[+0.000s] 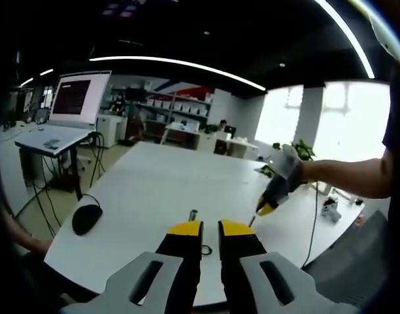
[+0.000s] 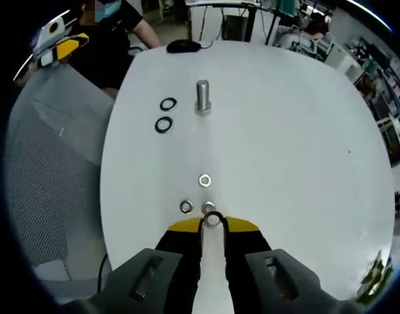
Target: Place the washer onto the threaded stud by aligning its center hole with the stud, sliding it down to the base, and recovering from edge contact or off-axis alignment until the washer reaches the visible bottom stop.
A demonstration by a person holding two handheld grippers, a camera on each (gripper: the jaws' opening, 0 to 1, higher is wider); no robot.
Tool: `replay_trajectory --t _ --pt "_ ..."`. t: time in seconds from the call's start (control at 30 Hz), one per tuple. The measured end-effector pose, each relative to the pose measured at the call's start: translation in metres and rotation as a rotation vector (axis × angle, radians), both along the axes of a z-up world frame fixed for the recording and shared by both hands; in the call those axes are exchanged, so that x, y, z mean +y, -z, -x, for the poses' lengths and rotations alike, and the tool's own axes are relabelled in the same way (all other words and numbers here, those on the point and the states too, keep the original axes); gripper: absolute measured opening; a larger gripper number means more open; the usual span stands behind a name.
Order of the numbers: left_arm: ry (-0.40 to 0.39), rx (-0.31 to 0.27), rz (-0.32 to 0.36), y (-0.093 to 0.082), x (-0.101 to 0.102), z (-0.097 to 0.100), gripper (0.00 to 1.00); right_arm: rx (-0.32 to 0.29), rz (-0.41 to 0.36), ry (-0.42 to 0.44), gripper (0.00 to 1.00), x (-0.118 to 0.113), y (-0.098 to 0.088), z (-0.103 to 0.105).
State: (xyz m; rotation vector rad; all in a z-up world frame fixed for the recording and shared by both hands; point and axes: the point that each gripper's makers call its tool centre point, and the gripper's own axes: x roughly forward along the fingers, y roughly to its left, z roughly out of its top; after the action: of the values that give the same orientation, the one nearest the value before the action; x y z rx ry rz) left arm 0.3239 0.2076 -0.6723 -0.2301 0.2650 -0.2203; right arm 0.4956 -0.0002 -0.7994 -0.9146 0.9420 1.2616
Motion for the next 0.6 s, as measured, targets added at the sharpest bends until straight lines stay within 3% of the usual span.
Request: replay_trajectory --t 0.6 --pt "-0.002 -0.003 0.003 -0.001 0.000 0.000 0.07 -0.024 0.091 -0.087 0.13 0.008 0.020 0.004"
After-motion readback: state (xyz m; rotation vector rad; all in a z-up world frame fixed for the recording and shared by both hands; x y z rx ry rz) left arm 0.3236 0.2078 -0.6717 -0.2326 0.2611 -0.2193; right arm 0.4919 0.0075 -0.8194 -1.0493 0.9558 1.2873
